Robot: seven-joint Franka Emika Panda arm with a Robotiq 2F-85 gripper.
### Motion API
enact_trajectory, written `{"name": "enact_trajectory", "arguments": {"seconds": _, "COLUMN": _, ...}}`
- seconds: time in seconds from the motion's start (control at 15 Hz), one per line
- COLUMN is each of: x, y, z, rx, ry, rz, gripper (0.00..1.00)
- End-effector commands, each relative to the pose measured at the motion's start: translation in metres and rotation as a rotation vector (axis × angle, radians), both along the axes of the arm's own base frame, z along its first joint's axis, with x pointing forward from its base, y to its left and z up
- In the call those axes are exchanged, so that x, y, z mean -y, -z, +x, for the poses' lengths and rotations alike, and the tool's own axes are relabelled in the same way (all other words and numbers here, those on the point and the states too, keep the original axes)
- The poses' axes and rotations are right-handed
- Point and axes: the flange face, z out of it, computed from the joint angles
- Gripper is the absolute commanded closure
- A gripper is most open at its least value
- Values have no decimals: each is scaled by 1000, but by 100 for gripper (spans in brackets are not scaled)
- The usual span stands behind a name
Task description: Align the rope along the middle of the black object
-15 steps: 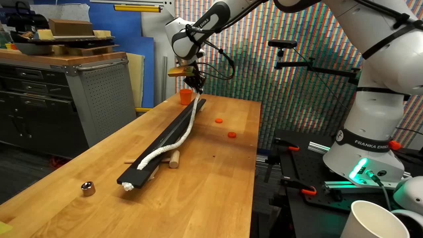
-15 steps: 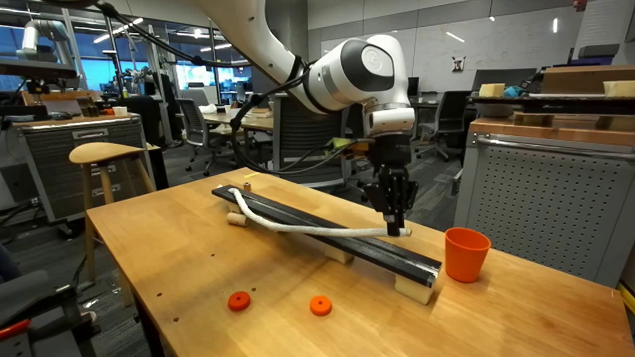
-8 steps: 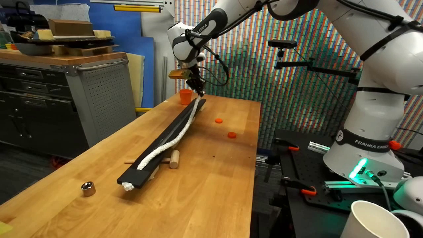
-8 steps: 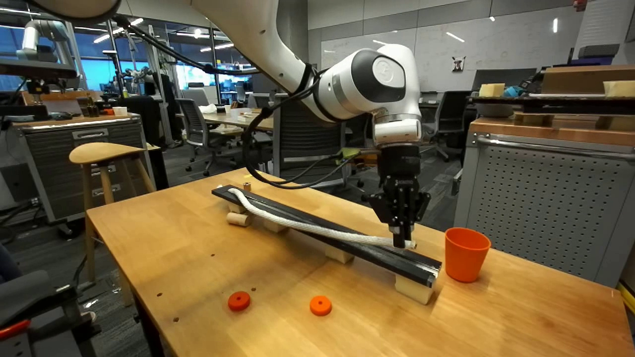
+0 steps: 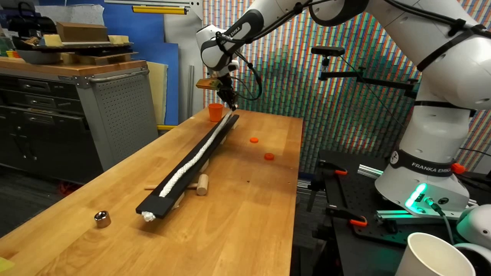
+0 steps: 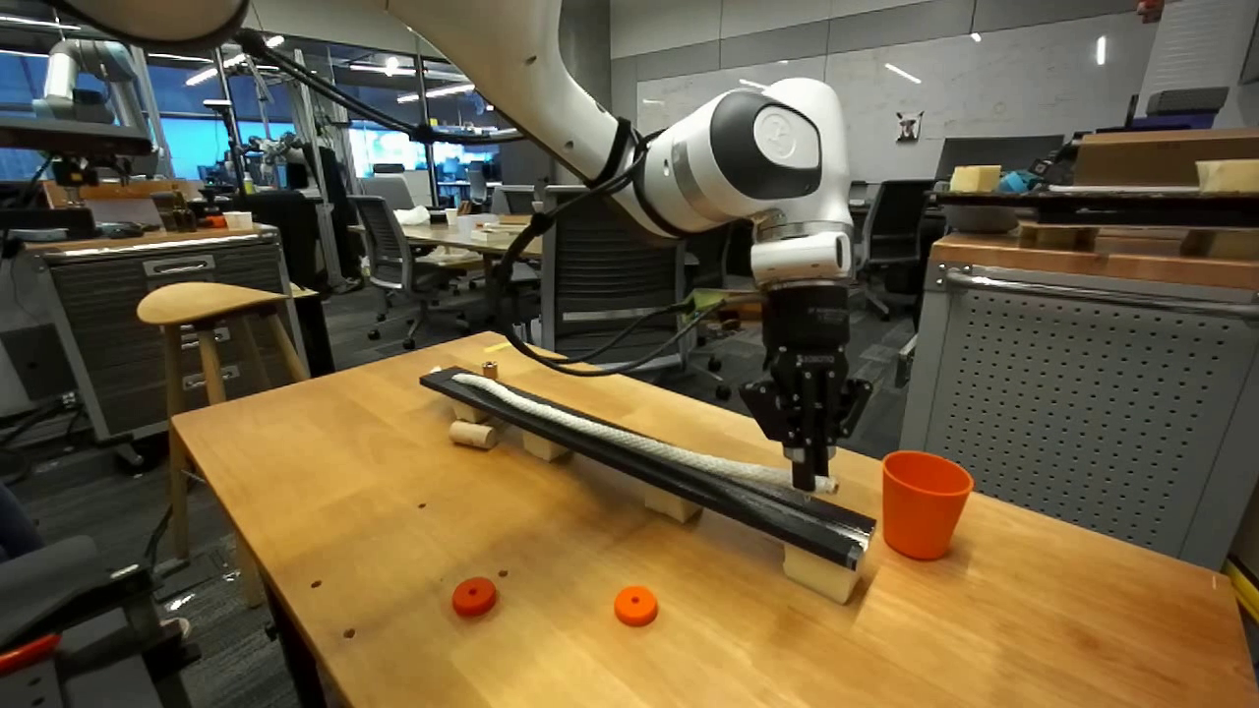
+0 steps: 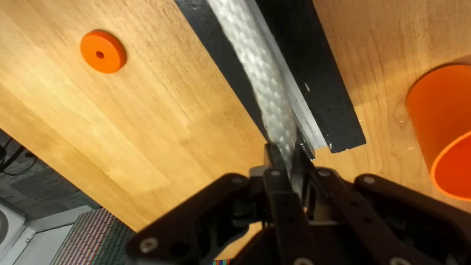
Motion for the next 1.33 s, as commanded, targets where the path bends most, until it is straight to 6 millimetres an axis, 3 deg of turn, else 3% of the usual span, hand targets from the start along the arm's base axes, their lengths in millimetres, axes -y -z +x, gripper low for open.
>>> {"name": "enact_trajectory", "arguments": {"seconds": 0.0, "x": 3, "y": 9, "z": 7, "rx": -11, "ry": 25, "rz": 4, "gripper": 97}}
{"name": "enact_trajectory", "arguments": {"seconds": 0.47, "x": -8, "y": 38, "z": 11, "rx": -37, "ry": -16, "rz": 3, "gripper": 97}}
{"name": "enact_trajectory", "arguments": {"seconds": 1.27, "x": -11, "y": 47, "z": 22, "rx": -65, "ry": -169, "rz": -143, "gripper": 97}}
